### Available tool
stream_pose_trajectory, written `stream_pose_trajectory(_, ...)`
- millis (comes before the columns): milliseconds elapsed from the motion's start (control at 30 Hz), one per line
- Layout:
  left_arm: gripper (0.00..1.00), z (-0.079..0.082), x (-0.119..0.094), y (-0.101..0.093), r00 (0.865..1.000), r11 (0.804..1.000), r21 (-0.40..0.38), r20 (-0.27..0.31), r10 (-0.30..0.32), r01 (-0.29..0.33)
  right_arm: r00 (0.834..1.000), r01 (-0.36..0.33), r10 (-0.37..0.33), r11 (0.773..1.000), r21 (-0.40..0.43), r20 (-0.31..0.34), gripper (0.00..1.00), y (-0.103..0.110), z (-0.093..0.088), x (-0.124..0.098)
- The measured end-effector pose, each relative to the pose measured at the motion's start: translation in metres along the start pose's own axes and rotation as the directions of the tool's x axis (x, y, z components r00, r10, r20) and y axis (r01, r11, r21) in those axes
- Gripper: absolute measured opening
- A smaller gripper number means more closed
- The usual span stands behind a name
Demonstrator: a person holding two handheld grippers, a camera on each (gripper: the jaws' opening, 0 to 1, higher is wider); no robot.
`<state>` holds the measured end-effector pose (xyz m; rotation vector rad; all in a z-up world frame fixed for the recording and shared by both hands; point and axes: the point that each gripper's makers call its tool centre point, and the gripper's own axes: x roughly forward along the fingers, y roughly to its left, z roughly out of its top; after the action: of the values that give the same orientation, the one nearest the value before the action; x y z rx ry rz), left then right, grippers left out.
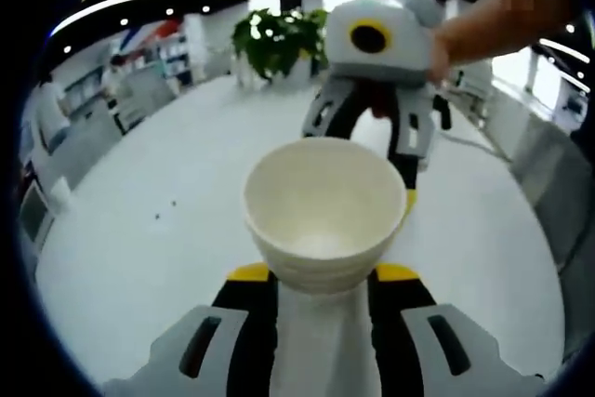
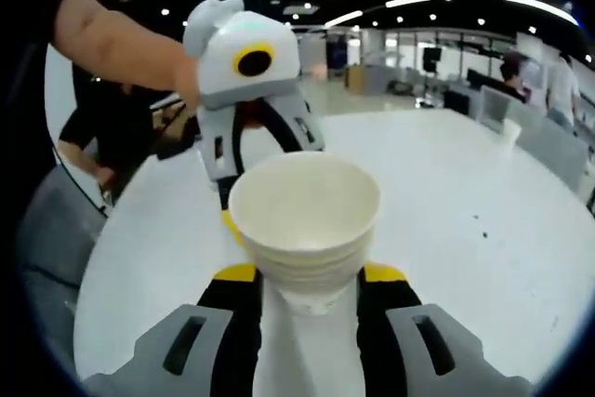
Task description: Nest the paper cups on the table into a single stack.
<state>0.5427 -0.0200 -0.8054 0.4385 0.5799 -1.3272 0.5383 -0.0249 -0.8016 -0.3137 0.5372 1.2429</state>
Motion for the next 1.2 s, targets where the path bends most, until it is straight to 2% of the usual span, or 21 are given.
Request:
stream_pose_trajectory(433,0.37,-0.004,0.006,0.0,0.999,1.0,0.01,-0.033,0.016,-0.015,1.0,0.009,-0.009,1.0,-0.006,-0.024,0.38,0.001,-0.002,0.002)
stream_pose_trajectory(567,0.45,-0.005,0.005,0.002,0.998,0.999,-0.025,-0.036,0.043,-0.044,0.999,0.013,-0.013,1.0,-0.019,-0.035,0.4,0.002,0.0,-0.001)
stream_pose_trajectory(667,0.56,-0.005,0.0,0.006,0.997,0.996,-0.05,-0.021,0.072,-0.073,0.999,0.037,-0.037,0.999,-0.019,-0.035,0.5,-0.002,0.001,-0.005)
stream_pose_trajectory(733,0.65,-0.003,-0.003,0.009,0.996,0.994,-0.051,-0.002,0.093,-0.093,0.995,0.087,-0.088,0.996,-0.034,-0.055,0.62,-0.01,-0.002,-0.01)
stream_pose_trajectory(767,0.69,0.0,-0.006,0.011,0.993,0.992,-0.055,0.015,0.114,-0.113,0.993,0.113,-0.115,0.992,-0.064,-0.036,0.67,-0.014,0.002,-0.012)
stream_pose_trajectory(800,0.74,0.001,-0.009,0.013,0.991,0.989,-0.07,0.025,0.132,-0.13,0.993,0.116,-0.117,0.992,-0.051,-0.023,0.72,-0.013,0.004,-0.015)
stream_pose_trajectory(833,0.81,0.001,-0.012,0.016,0.988,0.985,-0.084,0.027,0.152,-0.149,0.993,0.116,-0.118,0.992,-0.048,-0.022,0.76,-0.012,0.004,-0.016)
stream_pose_trajectory(967,0.98,-0.002,-0.022,0.021,0.981,0.973,-0.134,0.022,0.193,-0.189,0.986,0.166,-0.166,0.985,-0.051,-0.003,0.95,-0.014,0.006,-0.028)
stream_pose_trajectory(1000,0.98,-0.002,-0.025,0.021,0.978,0.969,-0.145,0.023,0.207,-0.202,0.981,0.193,-0.193,0.98,-0.038,0.014,1.0,-0.016,0.008,-0.032)
stream_pose_trajectory(1067,0.98,0.005,-0.034,0.018,0.973,0.965,-0.161,0.062,0.22,-0.208,0.978,0.207,-0.207,0.978,-0.032,0.021,1.0,-0.014,0.009,-0.042)
stream_pose_trajectory(1133,0.98,0.01,-0.043,0.018,0.961,0.956,-0.162,0.09,0.261,-0.245,0.974,0.223,-0.222,0.975,-0.018,0.036,1.0,-0.012,0.012,-0.05)
stream_pose_trajectory(1200,0.98,0.013,-0.053,0.02,0.943,0.941,-0.17,0.107,0.314,-0.294,0.967,0.248,-0.247,0.969,-0.006,0.056,1.0,-0.009,0.016,-0.059)
